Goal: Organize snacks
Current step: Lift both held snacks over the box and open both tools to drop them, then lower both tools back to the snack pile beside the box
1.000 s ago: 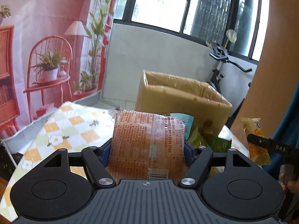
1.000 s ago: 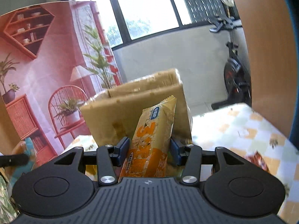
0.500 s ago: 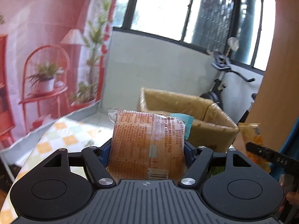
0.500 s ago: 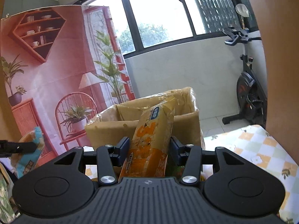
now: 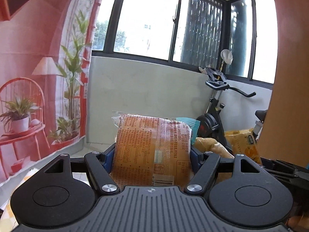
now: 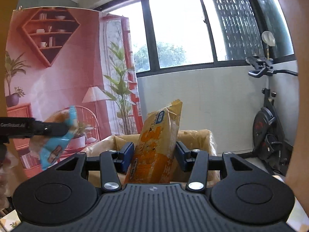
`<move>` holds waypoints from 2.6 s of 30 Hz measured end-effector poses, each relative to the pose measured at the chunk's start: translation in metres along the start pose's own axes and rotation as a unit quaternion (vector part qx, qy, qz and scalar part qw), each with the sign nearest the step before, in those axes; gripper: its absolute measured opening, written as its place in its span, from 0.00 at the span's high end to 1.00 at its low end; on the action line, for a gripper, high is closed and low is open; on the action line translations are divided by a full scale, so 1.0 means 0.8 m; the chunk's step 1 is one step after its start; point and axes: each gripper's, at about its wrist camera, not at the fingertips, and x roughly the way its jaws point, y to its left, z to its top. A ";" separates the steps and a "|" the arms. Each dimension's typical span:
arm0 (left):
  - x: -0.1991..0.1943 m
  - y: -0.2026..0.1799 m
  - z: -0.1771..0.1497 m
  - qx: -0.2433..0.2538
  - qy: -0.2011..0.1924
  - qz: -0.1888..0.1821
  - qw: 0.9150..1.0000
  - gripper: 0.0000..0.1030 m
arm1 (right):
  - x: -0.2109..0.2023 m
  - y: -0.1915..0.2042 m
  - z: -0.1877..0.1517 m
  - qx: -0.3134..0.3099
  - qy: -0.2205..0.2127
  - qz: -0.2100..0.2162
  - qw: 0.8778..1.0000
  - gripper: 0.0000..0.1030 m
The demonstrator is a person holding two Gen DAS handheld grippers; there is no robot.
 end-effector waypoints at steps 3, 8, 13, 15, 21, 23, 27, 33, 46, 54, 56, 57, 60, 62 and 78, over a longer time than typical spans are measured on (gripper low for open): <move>0.025 -0.004 0.007 0.005 0.000 0.000 1.000 0.28 | 0.033 -0.005 0.002 0.001 0.006 -0.003 1.000 0.52; 0.059 -0.011 0.003 0.015 0.019 0.015 1.000 0.28 | 0.082 -0.012 0.000 0.004 0.034 -0.001 0.999 0.53; 0.081 -0.005 -0.003 0.026 0.060 0.016 0.998 0.28 | 0.112 -0.026 -0.008 0.026 0.072 -0.014 0.997 0.70; 0.085 0.001 -0.008 0.025 0.076 0.013 0.997 0.27 | 0.117 -0.033 -0.011 0.038 0.084 -0.013 0.996 0.71; 0.086 0.018 -0.008 0.009 0.112 0.000 0.994 0.25 | 0.114 -0.034 -0.010 0.036 0.104 -0.026 0.994 0.70; 0.075 0.021 -0.004 0.010 0.107 -0.002 0.994 0.22 | 0.103 -0.032 -0.007 0.038 0.100 -0.028 0.994 0.70; 0.043 0.022 0.004 0.018 0.092 0.002 0.996 0.22 | 0.072 -0.028 -0.002 0.049 0.089 -0.033 0.994 0.70; -0.014 0.033 0.001 0.013 0.087 0.002 0.996 0.22 | 0.011 -0.024 -0.006 0.062 0.072 -0.044 0.995 0.70; -0.096 0.059 -0.085 -0.030 0.129 -0.015 0.991 0.22 | -0.081 -0.022 -0.074 0.095 0.114 -0.068 0.987 0.68; -0.099 0.061 -0.139 -0.058 0.180 -0.019 0.982 0.23 | -0.093 -0.009 -0.126 0.100 0.170 -0.055 0.979 0.66; -0.100 0.062 -0.149 -0.058 0.190 -0.021 0.980 0.23 | -0.095 -0.010 -0.130 0.106 0.175 -0.051 0.978 0.66; -0.100 0.063 -0.154 -0.058 0.194 -0.019 0.979 0.23 | -0.095 -0.010 -0.131 0.107 0.176 -0.051 0.977 0.66; -0.104 0.062 -0.167 -0.065 0.205 -0.017 0.977 0.23 | -0.098 -0.011 -0.133 0.108 0.178 -0.052 0.977 0.66; -0.104 0.060 -0.172 -0.072 0.211 -0.023 0.975 0.23 | -0.099 -0.009 -0.134 0.106 0.181 -0.047 0.977 0.64; -0.074 -0.005 -0.181 0.010 0.230 -0.084 0.969 0.25 | -0.090 0.021 -0.188 0.058 0.249 -0.001 0.967 0.31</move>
